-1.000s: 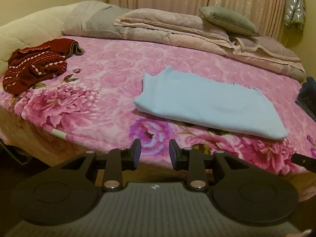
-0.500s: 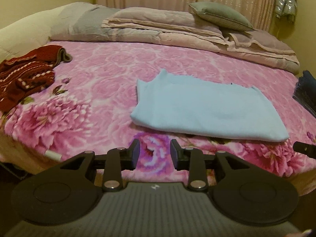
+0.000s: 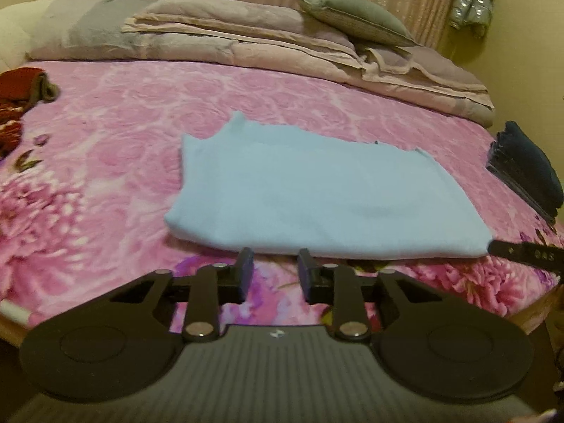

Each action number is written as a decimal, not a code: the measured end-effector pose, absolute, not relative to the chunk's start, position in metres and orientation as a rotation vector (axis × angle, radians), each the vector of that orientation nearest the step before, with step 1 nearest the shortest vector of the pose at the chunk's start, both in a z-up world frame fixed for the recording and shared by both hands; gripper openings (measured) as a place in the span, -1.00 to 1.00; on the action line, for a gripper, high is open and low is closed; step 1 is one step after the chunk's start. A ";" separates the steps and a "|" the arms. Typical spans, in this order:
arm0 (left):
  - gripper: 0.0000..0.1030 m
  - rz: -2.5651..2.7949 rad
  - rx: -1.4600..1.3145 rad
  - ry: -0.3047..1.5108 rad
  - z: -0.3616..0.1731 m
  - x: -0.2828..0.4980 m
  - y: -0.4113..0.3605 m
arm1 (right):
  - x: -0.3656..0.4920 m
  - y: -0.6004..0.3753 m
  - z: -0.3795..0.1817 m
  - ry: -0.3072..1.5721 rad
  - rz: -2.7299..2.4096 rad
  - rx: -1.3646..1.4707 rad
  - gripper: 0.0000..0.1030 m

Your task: Fold clothes

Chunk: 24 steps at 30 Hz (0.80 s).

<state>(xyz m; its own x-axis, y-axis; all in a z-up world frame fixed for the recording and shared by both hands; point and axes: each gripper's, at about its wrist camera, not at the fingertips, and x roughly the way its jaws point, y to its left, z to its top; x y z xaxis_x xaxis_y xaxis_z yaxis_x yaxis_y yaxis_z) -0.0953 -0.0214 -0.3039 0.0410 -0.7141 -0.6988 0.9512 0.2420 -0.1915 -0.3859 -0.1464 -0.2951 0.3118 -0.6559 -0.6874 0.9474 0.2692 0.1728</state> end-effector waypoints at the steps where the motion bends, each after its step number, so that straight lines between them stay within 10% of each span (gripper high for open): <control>1: -0.65 -1.334 0.371 0.792 -0.307 -0.096 -0.027 | -0.384 -0.152 -0.298 0.545 -1.150 0.637 -0.45; 12: -0.72 -1.306 0.565 0.803 -0.363 -0.082 -0.120 | -0.377 -0.216 -0.353 0.643 -1.139 0.675 -0.45; 24: -0.82 -1.636 0.403 0.901 -0.356 -0.107 -0.195 | -0.353 -0.267 -0.351 0.311 -0.853 0.898 -0.45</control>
<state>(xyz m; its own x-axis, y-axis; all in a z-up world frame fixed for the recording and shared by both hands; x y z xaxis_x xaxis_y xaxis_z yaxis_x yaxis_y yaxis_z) -0.1068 -0.1949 -0.3562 -0.2738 -0.6749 -0.6852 0.9399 -0.0365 -0.3396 -0.3532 -0.2672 -0.3506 0.6412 -0.5176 -0.5666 0.7607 0.3315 0.5580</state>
